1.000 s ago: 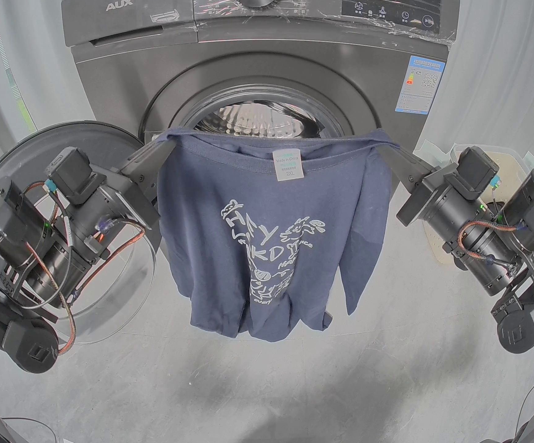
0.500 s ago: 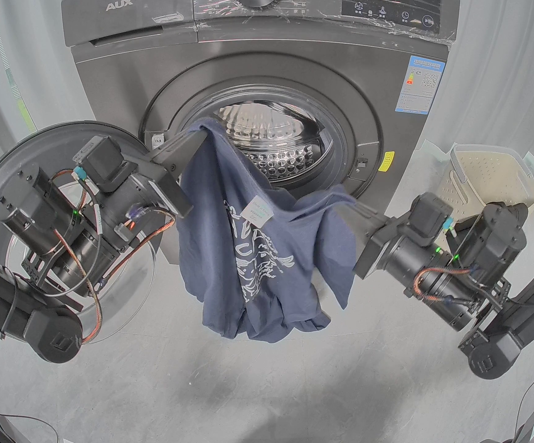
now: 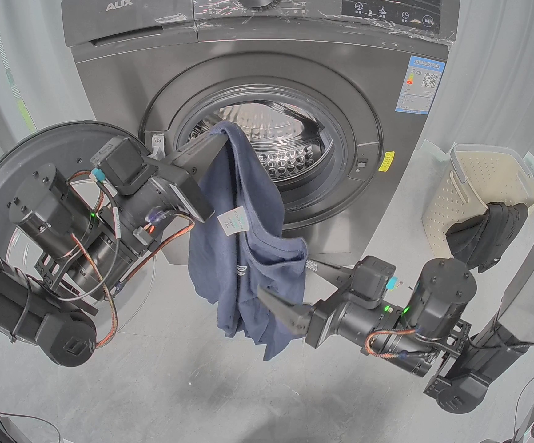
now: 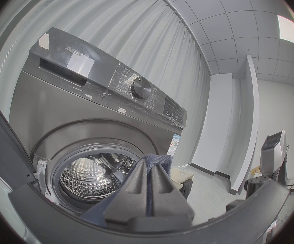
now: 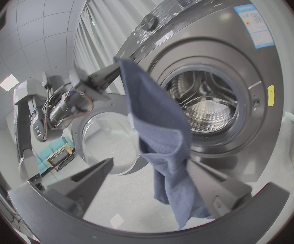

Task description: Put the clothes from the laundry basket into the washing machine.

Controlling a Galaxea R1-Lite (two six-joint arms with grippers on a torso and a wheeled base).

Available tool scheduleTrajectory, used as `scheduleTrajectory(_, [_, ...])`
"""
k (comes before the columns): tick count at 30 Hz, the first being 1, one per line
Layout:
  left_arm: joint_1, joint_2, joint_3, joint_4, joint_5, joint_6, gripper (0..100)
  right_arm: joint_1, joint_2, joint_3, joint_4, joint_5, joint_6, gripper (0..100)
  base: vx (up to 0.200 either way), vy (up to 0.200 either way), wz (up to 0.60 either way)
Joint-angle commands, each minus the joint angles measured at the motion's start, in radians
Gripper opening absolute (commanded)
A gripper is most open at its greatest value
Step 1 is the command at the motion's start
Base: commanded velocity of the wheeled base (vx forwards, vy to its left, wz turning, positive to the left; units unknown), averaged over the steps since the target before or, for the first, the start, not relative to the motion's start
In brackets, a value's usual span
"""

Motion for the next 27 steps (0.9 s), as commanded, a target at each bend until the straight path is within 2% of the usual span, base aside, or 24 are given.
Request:
scheduleTrajectory(1, [-0.001, -0.007, -0.006, -0.002, 0.000, -0.001, 0, 0.039, 0.055, 0.042, -0.001, 0.005, -0.004, 100, 0.000, 0.000, 0.00])
scheduleTrajectory(5, [-0.004, -0.033, -0.008, 0.000, 0.000, -0.001, 0, 0.023, 0.091, 0.032, -0.004, 0.007, -0.006, 100, 0.000, 0.000, 0.00])
scheduleTrajectory(12, [-0.030, -0.067, -0.006, 0.003, 0.000, -0.001, 0, -0.071, 0.169, -0.085, 0.001, 0.007, -0.006, 100, 0.000, 0.000, 0.00])
scheduleTrajectory(13, [-0.030, -0.067, -0.006, 0.003, 0.000, -0.001, 0, -0.071, 0.169, -0.085, 0.001, 0.007, -0.006, 100, 0.000, 0.000, 0.00])
scheduleTrajectory(23, [-0.040, -0.070, -0.006, 0.001, 0.000, -0.001, 0, -0.065, 0.339, -0.327, 0.007, 0.024, -0.018, 100, 0.000, 0.000, 0.00])
scheduleTrajectory(27, [-0.041, -0.071, -0.006, 0.001, -0.001, -0.001, 0, -0.062, 0.388, -0.381, 0.007, 0.025, -0.018, 100, 0.000, 0.000, 0.00])
